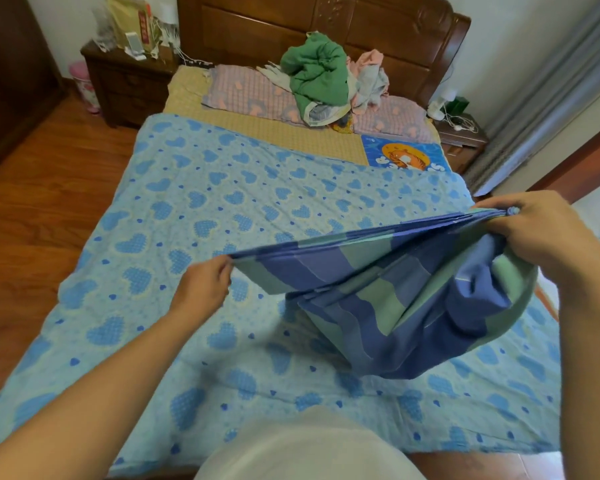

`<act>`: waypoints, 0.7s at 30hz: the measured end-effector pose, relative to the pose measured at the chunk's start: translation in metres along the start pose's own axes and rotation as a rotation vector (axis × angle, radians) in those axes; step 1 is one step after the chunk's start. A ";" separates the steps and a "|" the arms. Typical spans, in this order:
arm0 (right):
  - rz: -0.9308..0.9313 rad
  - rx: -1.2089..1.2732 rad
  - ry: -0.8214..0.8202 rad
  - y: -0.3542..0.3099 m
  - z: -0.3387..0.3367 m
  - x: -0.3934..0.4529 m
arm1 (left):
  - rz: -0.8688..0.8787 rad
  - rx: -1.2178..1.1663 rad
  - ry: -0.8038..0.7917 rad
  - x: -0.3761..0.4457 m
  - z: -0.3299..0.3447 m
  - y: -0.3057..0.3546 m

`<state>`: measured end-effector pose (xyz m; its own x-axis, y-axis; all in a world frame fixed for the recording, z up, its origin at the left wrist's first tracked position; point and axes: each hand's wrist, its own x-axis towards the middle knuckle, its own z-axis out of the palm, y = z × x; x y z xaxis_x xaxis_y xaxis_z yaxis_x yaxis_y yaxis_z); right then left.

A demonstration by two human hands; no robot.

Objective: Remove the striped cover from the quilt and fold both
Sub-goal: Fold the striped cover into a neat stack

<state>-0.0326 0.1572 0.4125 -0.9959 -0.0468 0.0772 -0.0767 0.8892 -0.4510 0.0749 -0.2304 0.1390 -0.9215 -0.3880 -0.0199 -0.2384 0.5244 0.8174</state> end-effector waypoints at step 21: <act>-0.066 0.383 -0.079 0.004 -0.030 -0.030 | -0.937 -0.781 -0.923 -0.057 0.144 0.031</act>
<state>-0.0014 0.1759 0.4354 -0.9877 -0.1459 0.0553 -0.1379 0.6500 -0.7473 0.0763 -0.0832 0.0825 -0.4697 0.4056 -0.7841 -0.8814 -0.2655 0.3906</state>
